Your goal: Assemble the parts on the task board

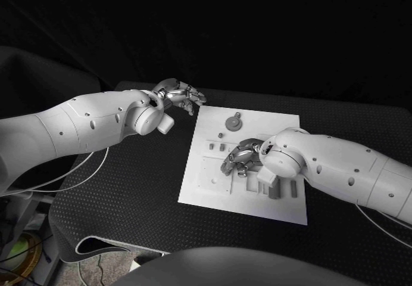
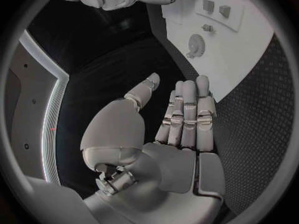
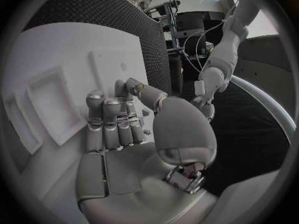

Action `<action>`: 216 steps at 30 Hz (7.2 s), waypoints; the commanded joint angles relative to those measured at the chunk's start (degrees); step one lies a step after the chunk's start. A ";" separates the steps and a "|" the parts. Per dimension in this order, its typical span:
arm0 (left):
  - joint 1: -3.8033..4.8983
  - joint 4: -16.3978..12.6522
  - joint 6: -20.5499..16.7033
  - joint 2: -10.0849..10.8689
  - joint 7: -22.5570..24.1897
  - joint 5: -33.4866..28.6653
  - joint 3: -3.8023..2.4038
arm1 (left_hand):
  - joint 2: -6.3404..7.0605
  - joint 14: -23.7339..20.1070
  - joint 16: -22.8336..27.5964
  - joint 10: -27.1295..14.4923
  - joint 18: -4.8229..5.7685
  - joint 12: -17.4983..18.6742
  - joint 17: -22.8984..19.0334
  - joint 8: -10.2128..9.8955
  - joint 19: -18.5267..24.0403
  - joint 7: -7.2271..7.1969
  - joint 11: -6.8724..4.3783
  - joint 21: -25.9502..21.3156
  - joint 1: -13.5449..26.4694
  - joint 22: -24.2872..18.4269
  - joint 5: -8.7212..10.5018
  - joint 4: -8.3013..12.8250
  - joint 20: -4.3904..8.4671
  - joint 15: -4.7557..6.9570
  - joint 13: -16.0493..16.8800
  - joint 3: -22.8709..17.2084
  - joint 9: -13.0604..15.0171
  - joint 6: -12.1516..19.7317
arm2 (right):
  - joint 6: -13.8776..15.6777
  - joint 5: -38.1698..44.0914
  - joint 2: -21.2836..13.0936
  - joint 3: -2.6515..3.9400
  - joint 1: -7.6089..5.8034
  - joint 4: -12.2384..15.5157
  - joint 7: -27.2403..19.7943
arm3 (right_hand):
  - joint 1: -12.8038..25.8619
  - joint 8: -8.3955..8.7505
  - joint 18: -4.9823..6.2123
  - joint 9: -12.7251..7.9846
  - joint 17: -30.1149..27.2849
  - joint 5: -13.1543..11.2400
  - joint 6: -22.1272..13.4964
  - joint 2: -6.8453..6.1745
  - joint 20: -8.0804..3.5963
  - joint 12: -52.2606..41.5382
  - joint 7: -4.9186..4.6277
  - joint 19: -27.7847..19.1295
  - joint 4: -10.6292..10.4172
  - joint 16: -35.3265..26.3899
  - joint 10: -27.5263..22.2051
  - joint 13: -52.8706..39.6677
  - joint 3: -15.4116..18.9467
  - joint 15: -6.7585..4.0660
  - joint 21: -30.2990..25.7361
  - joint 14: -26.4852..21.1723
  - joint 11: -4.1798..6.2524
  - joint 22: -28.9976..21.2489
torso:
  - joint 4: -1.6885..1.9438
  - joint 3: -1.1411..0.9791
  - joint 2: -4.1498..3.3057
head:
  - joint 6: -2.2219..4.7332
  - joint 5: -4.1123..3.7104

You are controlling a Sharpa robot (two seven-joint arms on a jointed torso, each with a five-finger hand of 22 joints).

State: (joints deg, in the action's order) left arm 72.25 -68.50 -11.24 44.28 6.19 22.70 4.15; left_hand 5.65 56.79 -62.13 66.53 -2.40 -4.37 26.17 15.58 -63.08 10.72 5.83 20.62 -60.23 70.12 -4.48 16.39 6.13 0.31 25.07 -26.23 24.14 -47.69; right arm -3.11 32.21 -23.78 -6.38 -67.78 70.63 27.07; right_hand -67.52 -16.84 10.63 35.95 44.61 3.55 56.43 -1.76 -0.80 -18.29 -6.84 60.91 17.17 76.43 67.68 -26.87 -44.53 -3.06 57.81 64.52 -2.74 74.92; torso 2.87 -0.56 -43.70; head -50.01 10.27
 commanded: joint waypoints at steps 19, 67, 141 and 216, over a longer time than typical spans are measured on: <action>0.07 -0.19 0.48 0.04 0.36 0.20 -0.03 | -0.24 0.48 0.28 -0.28 -1.72 0.31 0.08 -0.04 -0.34 0.42 -0.02 -0.24 -0.27 0.11 0.04 -0.03 -0.06 0.09 0.12 0.07 -0.06 -0.14 | 1.30 7.08 -0.03 -0.25 0.15 -0.97 0.22 | -0.75 -0.24 4.37 0.09 0.11 0.16 -0.17 1.31 -0.28 0.00 -0.41 0.03 -0.24 0.10 0.36 -0.08 -0.05 -0.43 0.43 0.10 0.02 1.22 | -0.01 -0.01 0.00 | 0.01 -0.10; 0.06 -0.25 2.33 0.38 -0.07 0.33 0.00 | -0.37 0.49 0.34 -0.39 -1.71 0.32 0.14 0.16 -0.38 0.36 0.01 -0.35 0.05 0.19 0.06 -0.17 -0.11 0.06 0.18 0.16 -0.01 -0.31 | -6.00 -7.34 -4.23 0.54 0.17 0.02 -5.67 | -0.67 -0.25 4.37 0.24 0.13 0.21 -0.27 1.41 -0.29 0.10 -0.44 -0.04 -0.25 0.02 0.38 -0.10 0.00 -0.43 0.51 -0.01 0.01 1.14 | -0.05 -0.02 0.02 | 0.01 -0.18; -0.99 -6.79 40.99 0.70 -0.91 0.78 3.98 | -7.04 -4.94 0.57 -5.27 -0.94 0.36 1.52 -1.44 3.50 -6.79 0.01 -4.15 -2.01 1.06 1.71 0.44 -0.84 -0.51 -0.75 15.87 -0.36 5.92 | -20.58 -17.05 -10.31 13.16 3.57 3.62 -16.69 | -0.04 -0.09 4.37 0.51 0.06 0.77 -0.82 2.20 -0.10 0.39 -0.74 -0.46 -0.23 -0.50 0.21 -0.09 0.39 -0.38 0.14 -0.61 -0.07 0.93 | 0.15 0.05 0.31 | 3.36 -2.15; -0.96 -7.11 41.15 0.55 0.43 -5.28 3.96 | -13.62 -5.58 0.33 -5.25 -0.22 0.07 1.76 0.32 3.43 -6.80 -1.12 -5.61 -7.11 1.41 1.72 0.22 -0.57 -0.37 0.00 24.39 0.16 3.30 | -22.45 -16.78 -9.20 13.15 4.06 0.72 -17.44 | -0.13 -0.08 4.37 0.64 0.12 0.91 -0.95 2.20 -0.08 0.46 -0.70 -0.58 -0.22 -0.55 0.14 -0.12 0.42 -0.38 0.09 -0.79 -0.07 0.94 | 0.17 0.01 0.27 | 2.72 -2.31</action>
State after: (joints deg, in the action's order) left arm 71.23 -75.39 28.37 45.01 6.15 17.51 8.15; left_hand -8.01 51.48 -61.45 61.00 -1.98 -3.98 27.85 15.70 -59.48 4.05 4.93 15.35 -66.93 71.45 -3.04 16.76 5.42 -0.29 25.00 -2.10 24.22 -44.01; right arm -24.89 15.52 -33.12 6.77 -63.78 71.45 10.19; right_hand -66.78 -16.73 10.63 36.50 44.65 4.20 55.42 -0.98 -0.68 -17.51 -7.26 60.38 17.31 76.22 67.40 -26.93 -44.09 -2.96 58.02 63.67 -2.81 74.92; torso 3.02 -0.54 -43.41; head -47.18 8.01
